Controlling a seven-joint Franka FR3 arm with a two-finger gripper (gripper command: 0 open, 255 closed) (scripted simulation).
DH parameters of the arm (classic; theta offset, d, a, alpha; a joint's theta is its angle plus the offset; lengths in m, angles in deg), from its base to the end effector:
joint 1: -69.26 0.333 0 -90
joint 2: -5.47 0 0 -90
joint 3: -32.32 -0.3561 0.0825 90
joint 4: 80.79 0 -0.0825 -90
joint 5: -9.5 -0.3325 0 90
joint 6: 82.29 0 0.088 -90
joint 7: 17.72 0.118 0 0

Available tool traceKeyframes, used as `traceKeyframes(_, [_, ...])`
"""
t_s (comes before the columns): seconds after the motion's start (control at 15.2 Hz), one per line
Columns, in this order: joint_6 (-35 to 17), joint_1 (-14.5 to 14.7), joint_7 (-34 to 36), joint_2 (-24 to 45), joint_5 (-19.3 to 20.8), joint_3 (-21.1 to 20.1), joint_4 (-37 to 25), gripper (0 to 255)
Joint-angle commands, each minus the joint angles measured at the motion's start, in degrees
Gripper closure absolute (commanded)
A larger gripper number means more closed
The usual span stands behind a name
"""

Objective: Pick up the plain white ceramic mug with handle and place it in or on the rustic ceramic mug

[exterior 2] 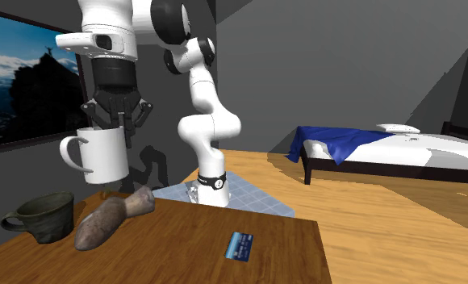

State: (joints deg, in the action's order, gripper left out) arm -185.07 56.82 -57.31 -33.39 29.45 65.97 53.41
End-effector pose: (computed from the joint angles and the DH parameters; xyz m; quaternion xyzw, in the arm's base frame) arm 0.1587 -0.2875 0.5604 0.9992 0.0283 0.0249 0.0118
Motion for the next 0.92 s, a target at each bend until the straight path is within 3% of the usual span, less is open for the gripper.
traceKeyframes(0.0, [0.41,-0.75,-3.14,0.33,1.10,2.58,-1.43,255])
traceKeyframes(0.46, [1.17,-1.05,-13.53,4.02,3.09,12.04,-8.64,255])
traceKeyframes(0.86, [1.36,2.07,-24.06,10.15,2.26,23.47,-17.91,255])
